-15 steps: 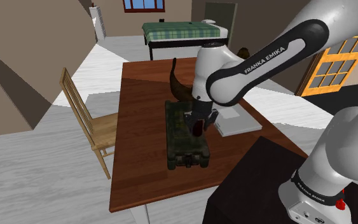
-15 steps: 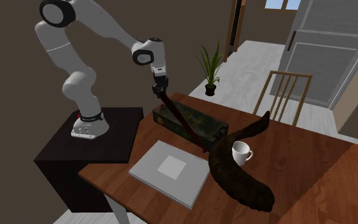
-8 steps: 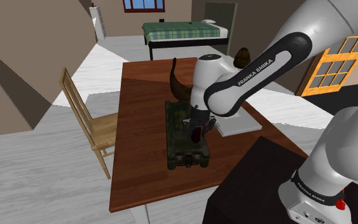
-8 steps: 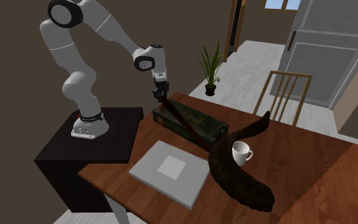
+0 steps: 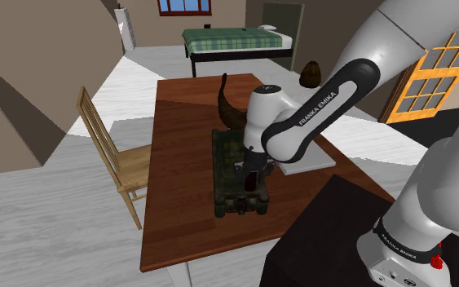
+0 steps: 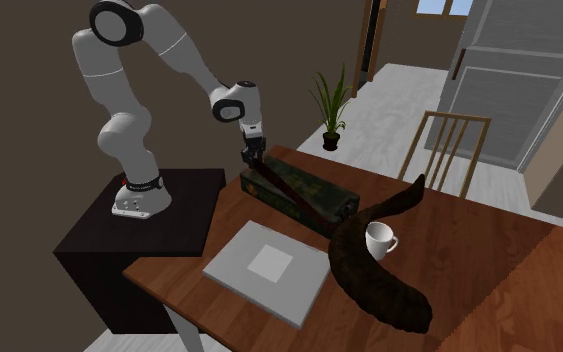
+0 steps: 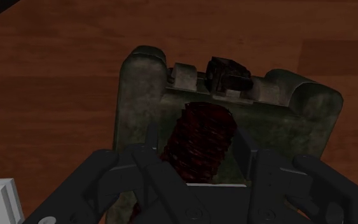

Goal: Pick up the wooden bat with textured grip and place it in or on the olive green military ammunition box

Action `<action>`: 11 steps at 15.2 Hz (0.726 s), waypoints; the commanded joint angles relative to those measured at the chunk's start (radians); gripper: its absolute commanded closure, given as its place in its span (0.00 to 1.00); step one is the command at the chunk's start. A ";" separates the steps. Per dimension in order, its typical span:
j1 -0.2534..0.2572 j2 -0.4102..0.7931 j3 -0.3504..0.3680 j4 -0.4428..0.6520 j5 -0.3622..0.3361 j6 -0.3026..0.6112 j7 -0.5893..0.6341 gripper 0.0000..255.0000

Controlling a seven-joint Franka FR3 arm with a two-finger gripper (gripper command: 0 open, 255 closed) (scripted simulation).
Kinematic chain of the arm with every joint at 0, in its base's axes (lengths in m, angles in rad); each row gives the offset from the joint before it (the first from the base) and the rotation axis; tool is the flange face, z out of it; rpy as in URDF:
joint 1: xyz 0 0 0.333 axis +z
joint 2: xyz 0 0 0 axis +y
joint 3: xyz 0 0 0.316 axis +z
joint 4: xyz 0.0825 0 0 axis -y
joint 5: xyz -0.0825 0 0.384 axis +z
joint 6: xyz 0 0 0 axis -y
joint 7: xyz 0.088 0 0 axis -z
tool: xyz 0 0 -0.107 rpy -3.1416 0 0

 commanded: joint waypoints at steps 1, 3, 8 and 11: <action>0.000 0.007 0.000 0.002 -0.004 0.007 0.002 1.00; 0.000 0.007 0.000 0.002 -0.004 0.007 0.002 1.00; 0.000 0.007 0.000 0.001 -0.004 0.007 0.002 0.00; 0.000 0.007 0.000 0.001 -0.004 0.007 0.002 0.00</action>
